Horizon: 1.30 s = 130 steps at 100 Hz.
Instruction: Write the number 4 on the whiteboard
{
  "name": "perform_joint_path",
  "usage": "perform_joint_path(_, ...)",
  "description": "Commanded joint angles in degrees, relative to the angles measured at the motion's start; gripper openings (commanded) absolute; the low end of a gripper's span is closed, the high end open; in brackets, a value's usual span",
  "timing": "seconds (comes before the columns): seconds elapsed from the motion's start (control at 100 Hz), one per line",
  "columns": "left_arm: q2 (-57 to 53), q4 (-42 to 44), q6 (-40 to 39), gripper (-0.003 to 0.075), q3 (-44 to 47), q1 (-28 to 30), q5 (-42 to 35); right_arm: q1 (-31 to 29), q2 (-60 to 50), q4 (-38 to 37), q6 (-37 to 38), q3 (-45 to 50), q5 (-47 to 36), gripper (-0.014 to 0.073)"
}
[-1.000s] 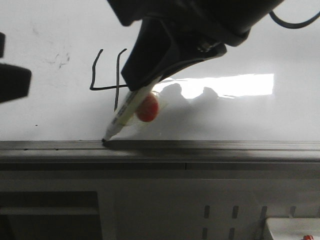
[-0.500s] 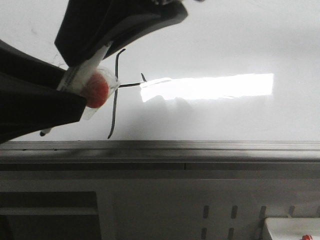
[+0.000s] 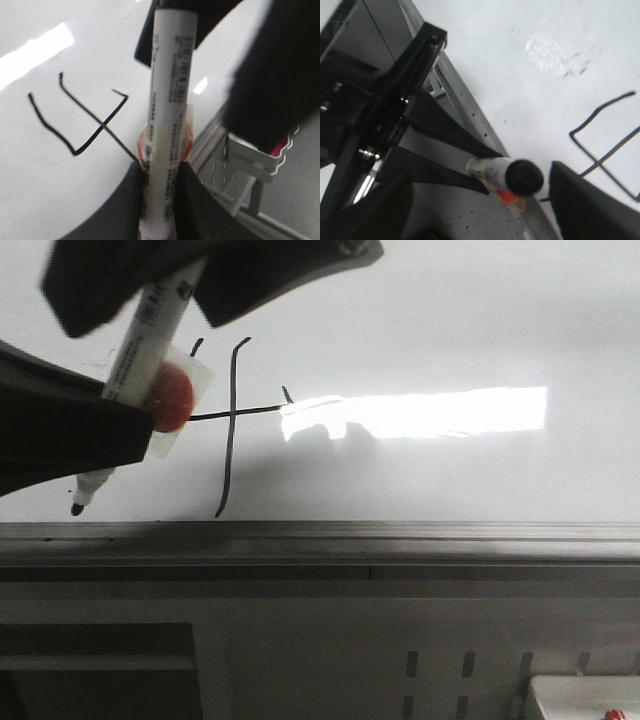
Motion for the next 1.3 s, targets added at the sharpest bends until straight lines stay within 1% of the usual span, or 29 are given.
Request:
perform_joint_path(0.0, -0.3, -16.2, -1.0, -0.0020, -2.1, 0.7, -2.0, -1.0, -2.7, -2.1, -0.9, -3.3, -7.8, 0.0647)
perform_joint_path(0.06, -0.2, -26.3, -1.0, -0.0020, -2.4, 2.0, -0.8, -1.5, -3.8, -2.8, -0.9, -4.2, -8.3, 0.0636)
perform_joint_path(0.13, 0.0, -31.9, -1.0, -0.0020, -2.5, 3.3, -0.3, -1.6, -4.9, -2.9, -0.9, -4.7, -8.5, 0.0634)
perform_joint_path(0.2, 0.5, -35.6, -1.0, -0.0020, -2.9, 4.4, 0.7, -1.6, -5.8, -2.9, -0.9, -4.8, -8.4, 0.0634)
perform_joint_path(0.27, 1.8, -37.1, -1.0, -0.0020, -4.2, 5.3, 2.8, -1.6, -6.2, -2.9, -0.9, -4.8, -8.1, 0.0634)
perform_joint_path(0.38, 4.6, -37.1, -1.0, -0.0020, -7.2, 5.6, 7.6, -1.6, -6.4, -2.9, -0.9, -4.8, -7.5, 0.0634)
perform_joint_path(0.53, 7.3, -37.5, -1.0, -0.0020, -8.0, 5.6, 5.6, -1.6, -6.5, -2.9, -0.9, -4.8, -5.2, 0.0634)
perform_joint_path(0.67, 7.3, -37.5, -1.0, -0.0012, -8.0, 5.6, 5.0, -1.6, -6.5, -2.9, -0.9, -4.8, -4.1, 0.0634)
perform_joint_path(0.72, 7.3, -37.5, -1.0, 0.0021, -8.0, 5.6, 4.9, -1.6, -6.5, -2.9, -0.9, -4.8, -4.1, 0.0634)
perform_joint_path(0.77, 7.3, -37.5, -1.0, 0.0085, -8.0, 5.6, 4.8, -1.6, -6.5, -2.9, -0.9, -4.8, -4.1, 0.0634)
perform_joint_path(0.82, 7.3, -37.5, -1.0, 0.0190, -8.0, 5.6, 4.5, -1.6, -6.6, -2.9, -0.9, -4.8, -4.1, 0.0634)
perform_joint_path(0.84, 7.3, -37.5, -1.0, 0.0220, -8.0, 5.6, 4.5, -1.6, -6.6, -2.9, -0.9, -4.8, -4.1, 0.0634)
perform_joint_path(0.89, 7.3, -37.6, -1.0, 0.0336, -8.0, 5.6, 4.5, -1.6, -6.6, -2.9, -0.9, -4.8, -4.1, 0.0634)
perform_joint_path(0.96, 7.2, -37.6, -1.0, 0.0442, -8.0, 5.6, 4.5, -1.6, -6.7, -2.9, -0.9, -4.8, -3.9, 0.0634)
perform_joint_path(1.01, 6.5, -37.6, -1.0, 0.0469, -8.0, 5.6, 4.6, -1.6, -7.0, -2.9, -0.9, -4.8, -3.7, 0.0634)
perform_joint_path(1.11, 3.5, -37.2, -0.8, 0.0454, -8.0, 5.6, 6.1, -2.1, -8.4, -3.6, -0.9, -4.7, -2.2, 0.0621)
perform_joint_path(1.15, 1.1, -36.4, -0.3, 0.0443, -8.0, 5.6, 7.6, -2.5, -9.7, -3.6, -0.6, -3.9, -2.1, 0.0574)
perform_joint_path(1.18, -0.8, -35.8, -0.3, 0.0427, -8.0, 5.6, 8.8, -2.9, -11.0, -3.6, -0.4, -3.1, -2.2, 0.0518)
perform_joint_path(1.2, -2.4, -35.3, -0.3, 0.0407, -8.0, 5.6, 9.6, -3.0, -12.1, -3.6, -0.4, -2.4, -2.4, 0.0463)
perform_joint_path(1.21, -3.4, -34.8, -0.3, 0.0398, -8.0, 5.6, 10.3, -3.2, -12.5, -3.6, -0.4, -1.9, -2.4, 0.0420)
perform_joint_path(1.22, -4.0, -34.5, -0.3, 0.0376, -8.0, 5.6, 10.5, -3.3, -13.3, -3.6, -0.4, -1.6, -2.5, 0.0397)
perform_joint_path(1.23, -5.2, -33.6, -0.3, 0.0364, -8.0, 5.6, 11.0, -3.5, -13.7, -3.6, -0.4, -1.3, -2.6, 0.0347)
perform_joint_path(1.25, -6.5, -32.6, -0.3, 0.0318, -8.0, 5.6, 11.5, -3.8, -15.0, -3.6, -0.4, -0.4, -2.7, 0.0294)
perform_joint_path(1.26, -7.8, -31.4, -0.3, 0.0301, -8.0, 5.6, 12.0, -3.9, -15.5, -3.6, -0.4, 0.3, -2.7, 0.0239)
perform_joint_path(1.27, -8.4, -30.8, -0.3, 0.0263, -8.0, 5.6, 12.3, -4.1, -16.4, -3.6, -0.4, 0.7, -2.7, 0.0210)
perform_joint_path(1.28, -9.8, -29.6, -0.3, 0.0243, -8.0, 5.6, 12.9, -4.3, -16.9, -3.6, -0.4, 1.4, -2.7, 0.0151)
perform_joint_path(1.29, -10.5, -29.0, -0.3, 0.0200, -8.0, 5.6, 13.2, -4.5, -18.0, -3.6, -0.4, 1.8, -2.7, 0.0122)
